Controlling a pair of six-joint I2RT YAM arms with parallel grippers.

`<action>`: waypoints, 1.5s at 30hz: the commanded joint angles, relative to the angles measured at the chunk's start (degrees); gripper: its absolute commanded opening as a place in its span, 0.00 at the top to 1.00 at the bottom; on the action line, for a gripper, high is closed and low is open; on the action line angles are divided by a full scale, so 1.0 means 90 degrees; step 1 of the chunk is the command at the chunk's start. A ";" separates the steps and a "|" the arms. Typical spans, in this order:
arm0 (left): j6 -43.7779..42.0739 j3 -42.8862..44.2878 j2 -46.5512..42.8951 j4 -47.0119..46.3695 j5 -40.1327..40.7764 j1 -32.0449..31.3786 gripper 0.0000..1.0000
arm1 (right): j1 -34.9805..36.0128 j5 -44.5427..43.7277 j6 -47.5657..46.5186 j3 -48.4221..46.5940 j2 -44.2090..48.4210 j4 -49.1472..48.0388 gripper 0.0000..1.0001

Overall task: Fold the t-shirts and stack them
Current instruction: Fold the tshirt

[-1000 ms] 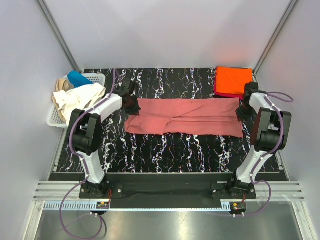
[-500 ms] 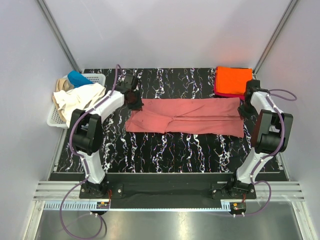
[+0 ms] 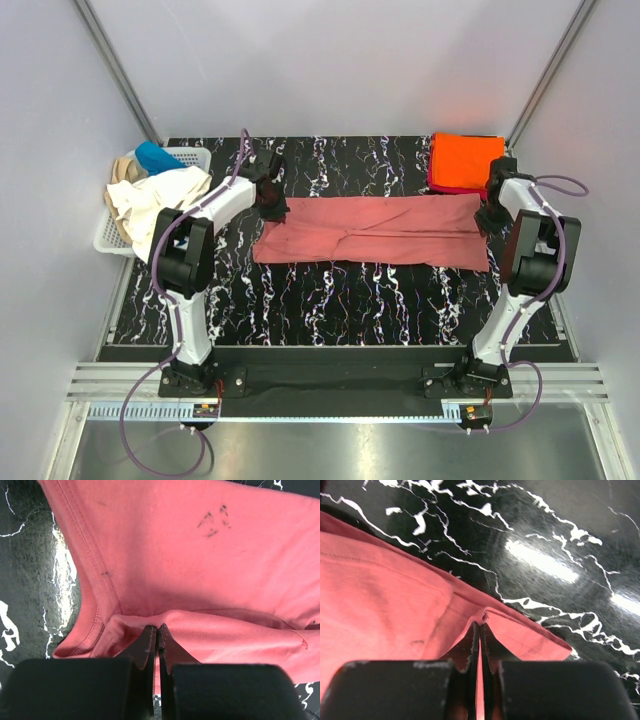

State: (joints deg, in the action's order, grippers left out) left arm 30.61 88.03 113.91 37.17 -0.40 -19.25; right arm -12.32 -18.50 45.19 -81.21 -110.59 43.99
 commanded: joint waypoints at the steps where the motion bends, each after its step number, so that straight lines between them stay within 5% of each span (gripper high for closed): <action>1: -0.0169 0.0346 0.0029 -0.0019 0.0104 0.0019 1.00 | -0.0008 -0.0181 -0.0099 -0.0478 -0.0134 -0.0102 0.94; 10: -0.0139 0.0336 0.0088 -0.0028 -0.0111 0.0019 0.99 | -0.0008 -0.0219 -0.0207 -0.0372 0.0313 -0.0249 0.72; 21: -0.0227 0.0502 0.0156 -0.0028 -0.0316 0.0000 0.94 | 0.0225 0.0920 -0.0537 0.0546 0.0939 -0.0793 0.73; 25: -0.0354 0.0774 0.0234 -0.0028 -0.0520 0.0009 0.97 | 0.1092 0.1060 -0.1358 0.0878 0.1543 -0.1321 0.72; 31: -0.0520 0.1049 0.0342 0.0108 -0.0424 0.0029 1.00 | 0.1513 0.1899 -0.1261 0.1367 0.2199 -0.2055 0.67; 41: -0.0637 0.1254 0.0712 0.0226 -0.0463 0.0175 0.87 | 0.2549 0.2671 -0.1173 0.1250 0.1731 -0.2417 0.66; 45: -0.0978 0.1692 0.0772 0.0625 -0.0229 0.0331 0.73 | 0.2940 0.2895 -0.1105 0.1075 0.1497 -0.2494 0.66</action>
State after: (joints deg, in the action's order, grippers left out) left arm 24.77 98.37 121.45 40.99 -3.55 -17.61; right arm 12.16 4.47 34.87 -69.08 -96.01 24.14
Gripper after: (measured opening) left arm 0.253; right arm 0.339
